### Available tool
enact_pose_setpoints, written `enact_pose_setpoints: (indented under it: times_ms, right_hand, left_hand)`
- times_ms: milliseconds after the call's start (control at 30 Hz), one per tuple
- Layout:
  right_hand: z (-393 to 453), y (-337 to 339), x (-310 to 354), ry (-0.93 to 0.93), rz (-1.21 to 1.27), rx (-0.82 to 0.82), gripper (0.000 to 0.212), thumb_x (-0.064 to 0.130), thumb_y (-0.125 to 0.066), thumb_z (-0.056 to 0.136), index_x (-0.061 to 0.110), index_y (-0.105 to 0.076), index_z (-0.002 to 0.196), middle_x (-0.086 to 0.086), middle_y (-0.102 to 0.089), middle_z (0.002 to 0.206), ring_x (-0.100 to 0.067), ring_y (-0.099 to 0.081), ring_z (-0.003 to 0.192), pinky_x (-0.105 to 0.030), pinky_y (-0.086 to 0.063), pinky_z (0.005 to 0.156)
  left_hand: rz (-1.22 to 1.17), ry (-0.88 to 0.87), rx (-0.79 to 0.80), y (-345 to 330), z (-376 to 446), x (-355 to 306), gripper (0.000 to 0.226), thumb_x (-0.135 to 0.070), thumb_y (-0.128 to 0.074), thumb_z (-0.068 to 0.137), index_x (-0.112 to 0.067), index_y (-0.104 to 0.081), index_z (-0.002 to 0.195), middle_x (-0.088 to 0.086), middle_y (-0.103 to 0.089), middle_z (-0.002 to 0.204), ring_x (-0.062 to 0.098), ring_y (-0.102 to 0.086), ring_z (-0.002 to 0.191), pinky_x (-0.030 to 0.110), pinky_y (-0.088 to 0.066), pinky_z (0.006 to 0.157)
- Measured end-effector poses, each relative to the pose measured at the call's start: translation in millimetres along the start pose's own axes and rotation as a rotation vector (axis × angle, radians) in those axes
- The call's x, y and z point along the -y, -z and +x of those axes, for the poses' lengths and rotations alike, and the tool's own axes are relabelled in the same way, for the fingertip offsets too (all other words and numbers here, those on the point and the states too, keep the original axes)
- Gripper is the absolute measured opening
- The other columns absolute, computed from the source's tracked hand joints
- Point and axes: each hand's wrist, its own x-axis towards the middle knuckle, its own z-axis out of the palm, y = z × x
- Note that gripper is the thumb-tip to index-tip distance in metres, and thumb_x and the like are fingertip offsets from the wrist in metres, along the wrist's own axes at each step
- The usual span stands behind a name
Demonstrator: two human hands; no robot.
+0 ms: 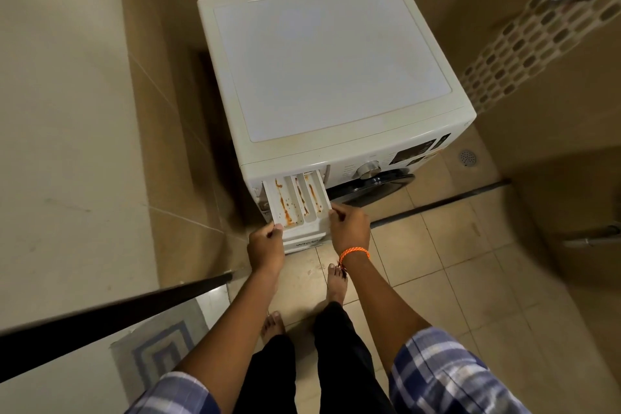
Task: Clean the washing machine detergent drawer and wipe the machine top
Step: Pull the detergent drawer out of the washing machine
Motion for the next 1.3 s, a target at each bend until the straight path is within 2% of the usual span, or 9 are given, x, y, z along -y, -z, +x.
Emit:
enact_pose_setpoints:
  times_ms: [100, 267, 467, 567, 733, 867, 1000, 1167, 1300]
  right_hand:
    - [8, 0, 8, 0.167, -0.169, 0.024, 0.041, 0.007, -0.059, 0.105, 0.023, -0.065, 0.143, -0.007, -0.077, 0.103, -0.015, -0.071, 0.082, -0.038, -0.066, 0.079]
    - [36, -3, 21, 0.384, -0.318, 0.079, 0.054, -0.003, -0.054, 0.101, 0.028, -0.064, 0.145, -0.012, -0.071, 0.109, -0.028, -0.07, 0.091, -0.045, -0.062, 0.078]
    - [59, -13, 37, 0.477, -0.474, 0.165, 0.035, 0.011, -0.051, 0.107, 0.018, -0.068, 0.137, -0.016, -0.064, 0.114, -0.04, -0.07, 0.094, -0.054, -0.063, 0.079]
    - [61, -18, 38, 0.492, -0.545, 0.205, 0.033, 0.021, -0.052, 0.11, 0.017, -0.061, 0.142, -0.017, -0.062, 0.127, -0.044, -0.071, 0.105, -0.061, -0.062, 0.088]
    - [60, -18, 38, 0.491, -0.584, 0.207, 0.037, 0.018, -0.051, 0.11, 0.017, -0.055, 0.147, -0.02, -0.059, 0.133, -0.045, -0.071, 0.107, -0.058, -0.063, 0.088]
    - [45, -11, 28, 0.476, -0.586, 0.205, 0.041, 0.017, -0.047, 0.111, 0.019, -0.051, 0.152, -0.019, -0.059, 0.129, -0.041, -0.07, 0.102, -0.053, -0.062, 0.085]
    - [22, -3, 12, 0.447, -0.548, 0.226, 0.043, 0.021, -0.053, 0.109, 0.021, -0.051, 0.152, -0.014, -0.058, 0.12, -0.032, -0.068, 0.093, -0.048, -0.063, 0.085]
    - [-9, 7, -15, 0.453, -0.416, 0.208, 0.057, 0.011, -0.057, 0.104, 0.022, -0.044, 0.159, -0.015, -0.062, 0.126, -0.019, -0.064, 0.08, -0.041, -0.064, 0.079]
    - [-38, 16, -26, 0.399, -0.291, 0.157, 0.06, 0.012, -0.06, 0.104, 0.026, -0.036, 0.158, 0.001, -0.064, 0.098, 0.0, -0.057, 0.065, -0.032, -0.063, 0.069]
  left_hand:
    - [0.071, -0.048, -0.01, -1, 15, -10, 0.035, -0.025, -0.059, 0.111, -0.008, -0.07, 0.139, 0.008, -0.074, 0.136, 0.029, -0.07, 0.125, 0.037, -0.058, 0.101]
    - [0.01, -0.035, -0.02, -6, 48, -33, 0.035, -0.029, -0.053, 0.114, -0.002, -0.073, 0.124, 0.012, -0.075, 0.115, 0.033, -0.073, 0.112, 0.037, -0.059, 0.093]
    - [-0.046, -0.017, -0.005, -14, 63, -39, 0.038, -0.029, -0.045, 0.117, -0.003, -0.066, 0.136, 0.013, -0.07, 0.132, 0.024, -0.067, 0.11, 0.035, -0.053, 0.09]
    - [-0.048, -0.02, 0.0, -18, 63, -38, 0.041, -0.03, -0.041, 0.118, -0.003, -0.061, 0.142, 0.016, -0.066, 0.141, 0.031, -0.065, 0.125, 0.037, -0.052, 0.097]
    - [-0.077, -0.011, 0.023, -18, 60, -35, 0.042, -0.03, -0.04, 0.118, -0.004, -0.06, 0.145, 0.017, -0.065, 0.144, 0.034, -0.063, 0.132, 0.038, -0.052, 0.102]
    - [-0.076, 0.0, 0.073, -13, 47, -22, 0.043, -0.031, -0.039, 0.118, -0.007, -0.059, 0.146, 0.014, -0.065, 0.145, 0.032, -0.063, 0.133, 0.041, -0.054, 0.105]
    - [-0.06, 0.006, 0.101, -10, 30, -6, 0.033, -0.033, -0.04, 0.118, -0.014, -0.065, 0.129, 0.014, -0.067, 0.143, 0.028, -0.066, 0.124, 0.04, -0.056, 0.099]
    - [-0.04, 0.016, 0.14, -2, 2, 16, 0.042, -0.034, -0.039, 0.118, -0.01, -0.062, 0.143, 0.014, -0.066, 0.145, 0.034, -0.066, 0.131, 0.044, -0.057, 0.101]
    - [-0.022, -0.002, 0.165, 5, -18, 31, 0.04, -0.036, -0.04, 0.117, -0.012, -0.064, 0.139, 0.011, -0.07, 0.138, 0.031, -0.069, 0.123, 0.041, -0.059, 0.096]
